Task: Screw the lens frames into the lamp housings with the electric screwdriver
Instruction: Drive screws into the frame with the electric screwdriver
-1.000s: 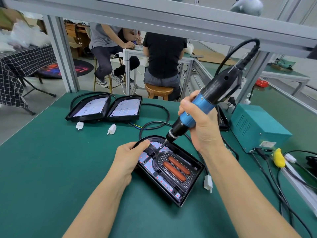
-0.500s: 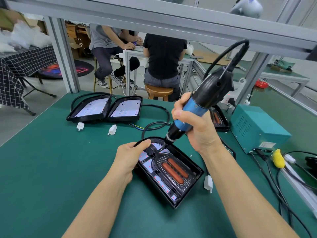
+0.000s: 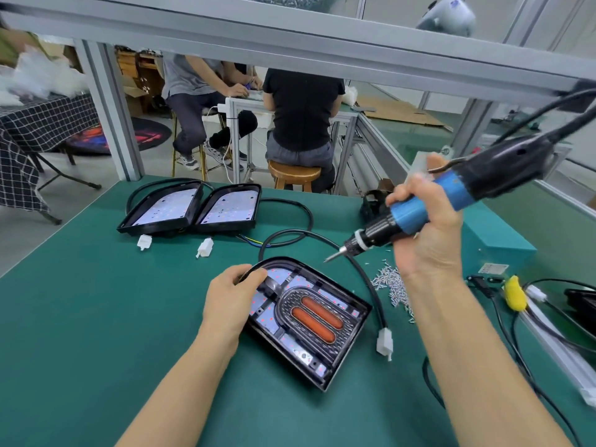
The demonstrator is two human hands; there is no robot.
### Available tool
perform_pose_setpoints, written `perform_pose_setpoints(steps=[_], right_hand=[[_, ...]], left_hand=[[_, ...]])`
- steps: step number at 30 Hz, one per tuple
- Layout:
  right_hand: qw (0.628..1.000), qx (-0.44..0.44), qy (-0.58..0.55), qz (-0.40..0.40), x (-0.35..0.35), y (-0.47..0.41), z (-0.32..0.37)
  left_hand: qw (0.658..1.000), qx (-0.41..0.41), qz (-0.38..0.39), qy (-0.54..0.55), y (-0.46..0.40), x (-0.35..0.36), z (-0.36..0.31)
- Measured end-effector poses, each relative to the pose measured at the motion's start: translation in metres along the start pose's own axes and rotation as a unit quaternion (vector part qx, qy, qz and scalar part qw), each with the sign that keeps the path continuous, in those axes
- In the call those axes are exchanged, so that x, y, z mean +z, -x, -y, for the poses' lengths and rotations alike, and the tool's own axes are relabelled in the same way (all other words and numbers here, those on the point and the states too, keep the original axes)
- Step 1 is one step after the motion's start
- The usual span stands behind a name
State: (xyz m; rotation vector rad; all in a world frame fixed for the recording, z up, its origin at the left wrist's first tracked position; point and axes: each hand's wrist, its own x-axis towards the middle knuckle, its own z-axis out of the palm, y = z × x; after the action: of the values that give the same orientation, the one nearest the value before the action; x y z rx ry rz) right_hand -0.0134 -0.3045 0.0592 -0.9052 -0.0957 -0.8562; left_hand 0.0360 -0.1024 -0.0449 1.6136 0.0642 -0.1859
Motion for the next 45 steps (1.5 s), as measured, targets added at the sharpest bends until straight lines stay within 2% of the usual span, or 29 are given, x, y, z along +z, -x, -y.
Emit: perform_pose_setpoints(steps=[6,7,9,11,14,17,21,24,32,42,44,45], right_hand=[[0.998,-0.060,0.002,-0.034,-0.023,-0.004,0.038],[0.997,-0.064,0.002,-0.042,-0.027,-0.003,0.043],[0.996,-0.067,0.005,-0.064,-0.035,-0.002,0.050],[0.993,-0.065,0.005,-0.100,-0.043,0.001,0.053],[0.984,-0.043,-0.018,-0.170,-0.050,0.006,0.052],[0.967,0.010,-0.065,-0.247,-0.053,0.013,0.050],[0.956,0.039,-0.061,-0.285,-0.056,0.020,0.046],[0.954,0.056,-0.035,-0.293,-0.058,0.023,0.046],[0.958,0.090,-0.045,-0.267,-0.061,0.034,0.048],[0.957,0.074,-0.041,-0.277,-0.059,0.037,0.046],[0.957,0.068,-0.035,-0.278,-0.058,0.038,0.045],[0.957,0.060,-0.028,-0.281,-0.057,0.038,0.045]], left_hand=[[0.984,0.085,-0.025,-0.157,0.003,0.007,-0.001],[0.971,0.097,-0.038,-0.213,0.003,0.008,-0.001],[0.927,0.118,-0.078,-0.349,0.003,0.009,-0.004],[0.887,0.165,-0.110,-0.416,0.007,0.011,-0.014],[0.873,0.320,-0.094,-0.357,0.029,0.031,-0.040],[0.860,0.429,0.008,-0.277,0.062,0.071,-0.066],[0.828,0.498,0.129,-0.224,0.086,0.115,-0.075],[0.801,0.532,0.156,-0.226,0.093,0.135,-0.070],[0.731,0.613,0.125,-0.272,0.082,0.155,-0.071],[0.659,0.699,0.019,-0.277,0.080,0.162,-0.066],[0.664,0.697,0.007,-0.269,0.082,0.163,-0.067],[0.687,0.682,0.017,-0.251,0.083,0.161,-0.068]])
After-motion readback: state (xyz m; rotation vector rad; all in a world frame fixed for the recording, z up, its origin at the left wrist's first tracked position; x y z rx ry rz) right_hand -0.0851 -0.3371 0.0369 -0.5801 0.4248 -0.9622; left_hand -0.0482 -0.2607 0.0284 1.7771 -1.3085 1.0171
